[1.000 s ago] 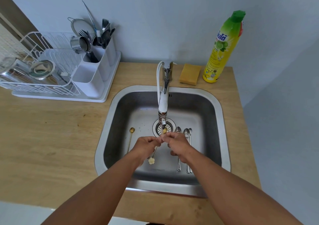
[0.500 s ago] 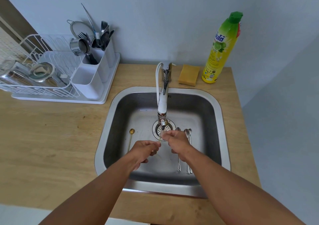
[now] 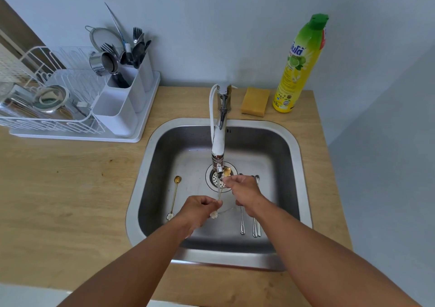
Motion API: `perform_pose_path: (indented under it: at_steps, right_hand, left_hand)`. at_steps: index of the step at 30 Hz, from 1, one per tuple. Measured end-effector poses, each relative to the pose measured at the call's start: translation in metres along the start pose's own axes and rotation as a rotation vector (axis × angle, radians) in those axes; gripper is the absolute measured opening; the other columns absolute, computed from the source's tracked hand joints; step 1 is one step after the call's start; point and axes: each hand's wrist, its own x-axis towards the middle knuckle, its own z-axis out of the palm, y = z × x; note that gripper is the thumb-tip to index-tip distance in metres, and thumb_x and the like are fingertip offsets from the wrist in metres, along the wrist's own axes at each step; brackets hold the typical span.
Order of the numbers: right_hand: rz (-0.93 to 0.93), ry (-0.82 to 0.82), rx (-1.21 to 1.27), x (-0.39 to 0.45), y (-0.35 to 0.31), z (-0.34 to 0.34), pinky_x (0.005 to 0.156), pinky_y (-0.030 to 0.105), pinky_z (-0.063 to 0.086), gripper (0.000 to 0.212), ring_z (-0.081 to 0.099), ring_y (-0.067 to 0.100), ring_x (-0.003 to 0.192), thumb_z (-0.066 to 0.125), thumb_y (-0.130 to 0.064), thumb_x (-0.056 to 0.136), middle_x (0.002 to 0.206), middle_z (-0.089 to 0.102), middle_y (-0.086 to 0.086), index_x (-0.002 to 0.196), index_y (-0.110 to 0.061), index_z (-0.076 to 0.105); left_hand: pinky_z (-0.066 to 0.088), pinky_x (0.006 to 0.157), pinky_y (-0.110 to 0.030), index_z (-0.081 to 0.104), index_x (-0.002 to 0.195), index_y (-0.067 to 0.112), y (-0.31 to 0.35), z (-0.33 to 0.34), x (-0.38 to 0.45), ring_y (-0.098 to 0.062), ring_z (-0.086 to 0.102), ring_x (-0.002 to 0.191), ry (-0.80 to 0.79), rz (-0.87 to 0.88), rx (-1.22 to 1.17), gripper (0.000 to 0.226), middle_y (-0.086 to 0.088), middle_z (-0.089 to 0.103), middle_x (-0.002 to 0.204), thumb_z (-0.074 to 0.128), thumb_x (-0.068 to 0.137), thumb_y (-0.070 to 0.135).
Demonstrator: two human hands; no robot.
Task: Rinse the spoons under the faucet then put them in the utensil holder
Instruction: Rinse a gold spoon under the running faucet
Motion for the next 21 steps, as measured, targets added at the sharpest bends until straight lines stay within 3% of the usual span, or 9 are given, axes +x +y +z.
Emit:
perform_pose_path:
  at_steps: [4,8,13,17,19,21]
  right_hand:
    - [-0.010,-0.047,-0.033,-0.005,0.003,0.000,0.046,0.020,0.039,0.009,0.050,0.004,0.064,0.072,-0.029,0.094,0.065,0.062,-0.021,0.087,-0.024,0.077]
    - [-0.005,-0.067,-0.036,-0.009,0.006,0.002,0.044,0.021,0.037,0.014,0.050,0.007,0.063,0.071,-0.027,0.094,0.072,0.066,-0.017,0.083,-0.023,0.079]
    - [0.006,-0.049,-0.048,-0.008,-0.006,0.004,0.053,0.024,0.044,0.012,0.055,0.006,0.067,0.070,-0.031,0.096,0.075,0.065,-0.016,0.089,-0.024,0.075]
    - [-0.021,0.003,-0.043,-0.007,-0.012,0.000,0.047,0.020,0.040,0.011,0.051,0.003,0.059,0.074,-0.029,0.093,0.055,0.060,-0.023,0.084,-0.022,0.075]
    - [-0.063,0.018,-0.079,-0.010,-0.010,-0.001,0.055,0.018,0.045,0.009,0.059,0.000,0.066,0.075,-0.023,0.091,0.069,0.070,-0.021,0.083,-0.022,0.077]
    - [-0.107,0.029,-0.176,-0.013,-0.006,0.000,0.076,0.025,0.054,0.009,0.069,0.004,0.083,0.074,-0.020,0.090,0.087,0.077,-0.012,0.082,-0.021,0.079]
  left_hand:
    - [0.051,0.065,-0.028,0.079,0.095,0.020,0.015,0.004,0.004,-0.017,0.062,0.083,0.023,-0.009,-0.075,0.022,-0.001,0.076,0.096,0.076,0.092,0.041]
    - [0.053,0.069,-0.030,0.078,0.097,0.023,0.022,0.003,0.006,-0.015,0.067,0.089,0.034,0.018,-0.090,0.017,0.003,0.077,0.101,0.075,0.094,0.040]
    - [0.052,0.067,-0.029,0.079,0.098,0.027,0.009,0.005,-0.003,-0.015,0.068,0.089,0.006,0.015,-0.005,0.017,0.005,0.077,0.099,0.075,0.093,0.042]
    - [0.052,0.067,-0.028,0.079,0.099,0.026,-0.005,0.006,-0.010,-0.016,0.068,0.089,-0.022,0.003,0.014,0.017,0.004,0.078,0.100,0.075,0.093,0.041]
    - [0.051,0.064,-0.024,0.079,0.098,0.023,-0.004,0.008,-0.009,-0.013,0.066,0.082,-0.013,0.020,0.013,0.016,0.003,0.078,0.097,0.075,0.094,0.038]
    - [0.047,0.059,-0.021,0.079,0.096,0.019,0.000,0.013,-0.007,-0.009,0.063,0.073,0.006,0.034,0.005,0.018,0.000,0.077,0.090,0.075,0.094,0.036]
